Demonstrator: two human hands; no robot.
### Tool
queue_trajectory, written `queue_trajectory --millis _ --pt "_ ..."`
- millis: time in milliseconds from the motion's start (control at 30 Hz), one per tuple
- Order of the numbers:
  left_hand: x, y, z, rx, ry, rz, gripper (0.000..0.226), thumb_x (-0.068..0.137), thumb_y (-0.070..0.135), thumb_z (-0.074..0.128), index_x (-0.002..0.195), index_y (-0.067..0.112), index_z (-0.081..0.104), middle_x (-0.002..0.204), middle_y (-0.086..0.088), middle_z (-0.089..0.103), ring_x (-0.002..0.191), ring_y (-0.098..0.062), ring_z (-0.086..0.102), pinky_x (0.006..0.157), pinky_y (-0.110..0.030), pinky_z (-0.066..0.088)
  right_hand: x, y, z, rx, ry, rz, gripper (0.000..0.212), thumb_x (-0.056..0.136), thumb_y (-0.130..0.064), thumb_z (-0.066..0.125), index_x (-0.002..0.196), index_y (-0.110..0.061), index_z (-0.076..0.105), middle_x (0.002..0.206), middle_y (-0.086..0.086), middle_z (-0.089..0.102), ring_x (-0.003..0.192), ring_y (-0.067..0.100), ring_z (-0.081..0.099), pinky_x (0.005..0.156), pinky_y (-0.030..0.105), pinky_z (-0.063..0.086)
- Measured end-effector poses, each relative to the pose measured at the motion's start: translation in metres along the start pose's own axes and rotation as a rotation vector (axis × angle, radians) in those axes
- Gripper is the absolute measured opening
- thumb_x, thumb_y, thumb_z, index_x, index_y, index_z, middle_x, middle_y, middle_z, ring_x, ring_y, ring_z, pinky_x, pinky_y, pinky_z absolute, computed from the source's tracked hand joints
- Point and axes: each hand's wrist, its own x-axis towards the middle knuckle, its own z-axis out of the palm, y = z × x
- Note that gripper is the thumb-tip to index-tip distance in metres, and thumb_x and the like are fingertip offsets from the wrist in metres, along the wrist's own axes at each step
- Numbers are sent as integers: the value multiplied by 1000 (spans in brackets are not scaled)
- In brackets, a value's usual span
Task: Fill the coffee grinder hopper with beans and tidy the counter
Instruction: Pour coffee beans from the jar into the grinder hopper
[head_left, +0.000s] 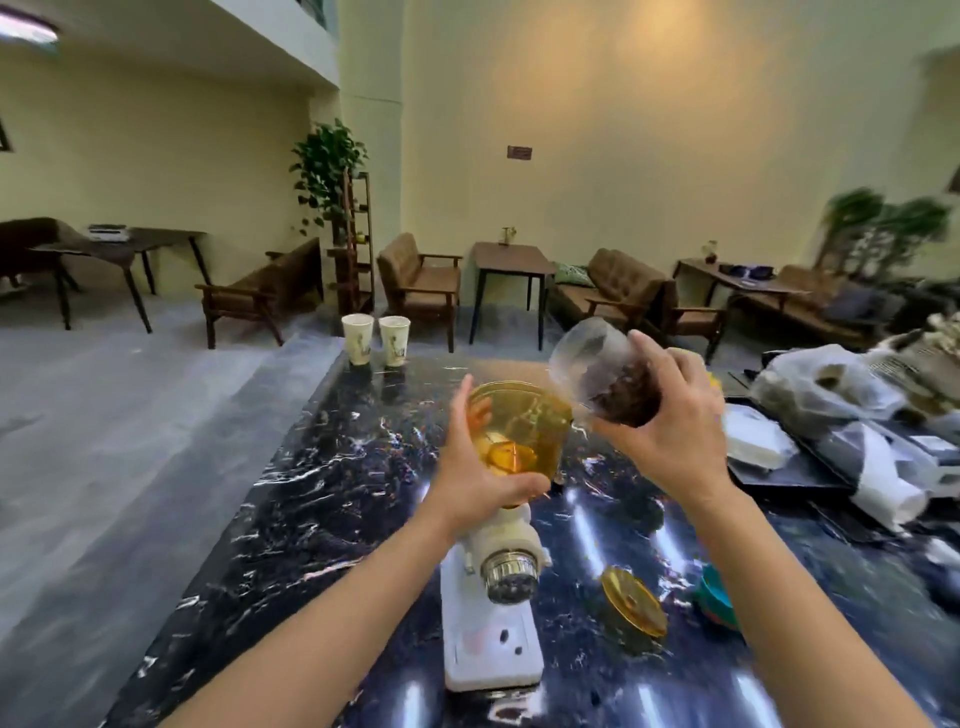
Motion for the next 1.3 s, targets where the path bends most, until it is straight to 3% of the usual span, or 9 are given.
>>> queue_trajectory --millis 133,333,500,733,867,1000,1200,1300 --pt "0 -6 4 -5 33 42 131 51 31 93 147 41 4 136 3 42 124 -11 45 103 -29 37 11 -13 -5 -255 -41 -226 83 54 -33 83 131 -24 51 112 15 58 103 28 50 97 51 40" --pt "-4 -2 2 -24 -13 51 121 56 30 92 145 40 10 134 6 43 121 -9 48 99 -27 42 25 -17 -9 -389 -132 -389 86 55 -28 82 133 -25 45 121 22 54 112 38 54 108 58 28" --pt "-5 -1 2 -28 -8 44 120 60 26 92 147 33 10 133 8 42 121 -6 47 98 -24 41 27 -20 -8 -395 -158 -410 85 57 -26 82 133 -26 45 124 22 53 114 39 53 110 60 23" --pt "-3 -2 1 -20 -25 24 117 59 31 91 143 43 9 125 27 40 112 21 42 82 -6 41 32 -21 -11 -403 -168 -475 87 55 -24 84 132 -27 43 123 23 53 111 41 54 110 59 17" --pt "-3 -3 1 -14 -10 20 117 58 33 90 143 44 10 126 27 41 114 19 42 80 -4 40 31 -18 -13 -400 -174 -480 88 55 -24 83 133 -27 43 123 23 53 112 41 54 110 58 17" --pt "-2 -4 2 -24 0 35 115 58 30 90 143 41 13 124 25 43 107 26 43 76 5 38 32 -18 -14 -399 -175 -489 86 55 -23 83 132 -26 44 122 23 53 111 41 54 109 59 19" --pt "-3 -4 2 -29 7 30 115 56 34 89 143 41 14 125 24 44 108 24 44 76 4 40 33 -18 -15 -406 -170 -519 85 57 -25 82 132 -26 43 121 23 53 112 40 53 109 59 22" --pt "-3 -3 2 -17 13 25 116 55 38 89 143 42 13 126 25 43 113 18 44 82 -5 39 30 -19 -15 -384 -179 -475 86 56 -24 84 132 -26 43 123 23 54 113 40 54 108 58 24"
